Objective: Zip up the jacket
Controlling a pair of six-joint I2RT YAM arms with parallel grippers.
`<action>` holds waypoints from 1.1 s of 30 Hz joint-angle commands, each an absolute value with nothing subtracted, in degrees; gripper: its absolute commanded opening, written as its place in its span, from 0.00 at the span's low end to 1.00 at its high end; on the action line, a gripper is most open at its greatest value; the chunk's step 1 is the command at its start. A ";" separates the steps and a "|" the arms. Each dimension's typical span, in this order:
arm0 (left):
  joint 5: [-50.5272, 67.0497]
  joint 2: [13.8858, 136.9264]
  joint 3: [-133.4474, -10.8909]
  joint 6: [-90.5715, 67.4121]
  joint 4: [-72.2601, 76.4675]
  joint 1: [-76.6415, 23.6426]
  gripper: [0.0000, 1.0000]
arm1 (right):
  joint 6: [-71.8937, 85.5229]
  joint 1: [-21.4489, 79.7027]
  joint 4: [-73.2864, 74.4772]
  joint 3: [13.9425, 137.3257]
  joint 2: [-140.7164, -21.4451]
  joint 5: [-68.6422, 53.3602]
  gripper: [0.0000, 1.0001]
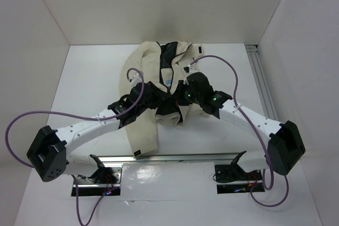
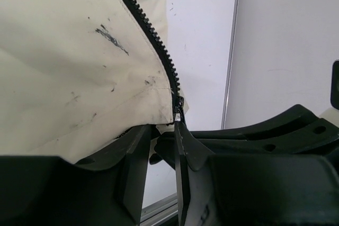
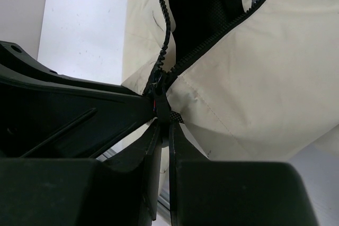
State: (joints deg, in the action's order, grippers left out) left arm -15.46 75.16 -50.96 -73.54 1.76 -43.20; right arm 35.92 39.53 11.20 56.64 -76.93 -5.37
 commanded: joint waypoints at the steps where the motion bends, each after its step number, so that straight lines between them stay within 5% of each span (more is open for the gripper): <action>1: -17.49 75.85 -53.26 -70.93 4.48 -42.28 0.36 | 34.98 39.81 11.16 57.39 -74.36 -5.54 0.00; 7: -19.15 75.85 -53.79 -69.61 3.17 -42.28 0.22 | 34.98 39.81 11.16 57.39 -74.36 -5.54 0.00; 18: -18.54 75.85 -53.79 -69.08 4.48 -41.13 0.35 | 34.98 40.34 11.69 57.91 -74.36 -5.54 0.00; 22: -18.54 76.38 -53.79 -69.08 5.01 -41.13 0.27 | 34.98 40.34 12.22 58.44 -74.36 -5.54 0.00; 27: -18.02 76.38 -53.79 -67.94 5.02 -41.13 0.00 | 34.45 40.34 13.35 58.97 -74.36 -5.54 0.00; 33: -18.02 75.59 -51.68 -67.94 4.48 -41.13 0.00 | 33.93 40.34 14.41 60.12 -74.36 -5.02 0.00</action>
State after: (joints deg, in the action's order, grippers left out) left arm -15.75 75.92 -51.66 -69.21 3.07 -42.02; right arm 35.20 39.77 12.51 56.88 -76.93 -5.13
